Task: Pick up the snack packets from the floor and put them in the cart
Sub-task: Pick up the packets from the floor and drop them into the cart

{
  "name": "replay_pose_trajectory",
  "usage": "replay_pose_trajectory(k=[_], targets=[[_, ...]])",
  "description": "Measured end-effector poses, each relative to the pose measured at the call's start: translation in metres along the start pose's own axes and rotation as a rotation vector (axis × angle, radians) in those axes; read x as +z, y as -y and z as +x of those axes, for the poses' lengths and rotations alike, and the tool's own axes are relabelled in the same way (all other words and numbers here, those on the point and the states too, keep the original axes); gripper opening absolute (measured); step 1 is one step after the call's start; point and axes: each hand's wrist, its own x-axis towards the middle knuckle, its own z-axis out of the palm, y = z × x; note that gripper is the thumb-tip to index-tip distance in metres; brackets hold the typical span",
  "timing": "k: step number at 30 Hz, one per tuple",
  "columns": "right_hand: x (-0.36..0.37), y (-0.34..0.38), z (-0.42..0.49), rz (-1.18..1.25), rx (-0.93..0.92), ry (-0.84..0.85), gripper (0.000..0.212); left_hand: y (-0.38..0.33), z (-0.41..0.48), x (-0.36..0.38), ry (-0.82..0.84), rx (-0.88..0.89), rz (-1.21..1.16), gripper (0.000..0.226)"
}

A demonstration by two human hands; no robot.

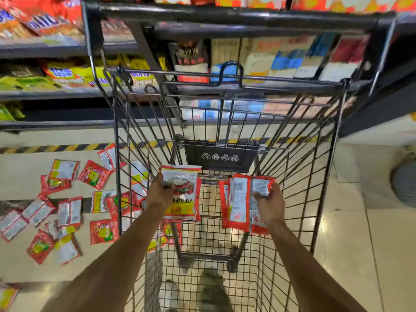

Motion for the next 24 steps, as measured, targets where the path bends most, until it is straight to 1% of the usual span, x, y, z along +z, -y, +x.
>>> replay_pose_trajectory(k=[1, 3, 5, 6, 7, 8, 10, 11, 12, 13, 15, 16, 18, 21, 24], targets=[[0.004, -0.004, 0.005, -0.012, 0.0, -0.004, 0.037, 0.007, 0.008, 0.005, -0.016, -0.005, 0.011, 0.041], [0.011, -0.013, 0.013, -0.058, -0.031, -0.032, 0.037, 0.014, 0.014, 0.012, -0.055, -0.001, 0.061, 0.047], [0.017, -0.021, 0.017, -0.107, -0.114, -0.082, 0.034, 0.017, 0.013, 0.017, -0.107, 0.069, 0.079, 0.049], [0.02, -0.023, 0.016, -0.147, -0.166, -0.101, 0.035, 0.017, 0.011, 0.021, -0.148, 0.136, 0.065, 0.052], [0.024, -0.027, 0.015, -0.219, -0.216, -0.116, 0.041, 0.017, 0.008, 0.024, -0.199, 0.207, 0.069, 0.06], [0.027, -0.03, 0.013, -0.33, -0.262, -0.135, 0.054, 0.016, 0.002, 0.028, -0.248, 0.262, 0.109, 0.072], [0.034, -0.034, 0.01, -0.605, -0.37, -0.189, 0.077, 0.013, -0.012, 0.033, -0.327, 0.362, 0.285, 0.089], [0.037, -0.036, 0.008, -0.694, -0.432, -0.193, 0.081, 0.014, -0.015, 0.037, -0.32, 0.427, 0.373, 0.092], [0.039, -0.036, 0.006, -0.753, -0.493, -0.164, 0.079, 0.014, -0.019, 0.04, -0.285, 0.496, 0.449, 0.093], [0.041, -0.037, 0.002, -0.808, -0.537, -0.114, 0.076, 0.019, -0.019, 0.044, -0.238, 0.559, 0.528, 0.088], [0.044, -0.046, -0.002, -0.87, -0.551, 0.004, 0.076, 0.032, -0.015, 0.053, -0.173, 0.642, 0.647, 0.074], [0.044, -0.052, -0.003, -0.858, -0.537, 0.036, 0.076, 0.039, -0.011, 0.057, -0.144, 0.647, 0.684, 0.072], [0.045, -0.064, -0.001, -0.808, -0.532, 0.047, 0.075, 0.049, -0.006, 0.059, -0.098, 0.59, 0.704, 0.077], [0.047, -0.074, 0.003, -0.78, -0.526, 0.062, 0.077, 0.056, 0.001, 0.055, -0.097, 0.559, 0.691, 0.084], [0.046, -0.078, 0.006, -0.814, -0.527, 0.069, 0.079, 0.059, 0.003, 0.047, -0.104, 0.572, 0.705, 0.082]])
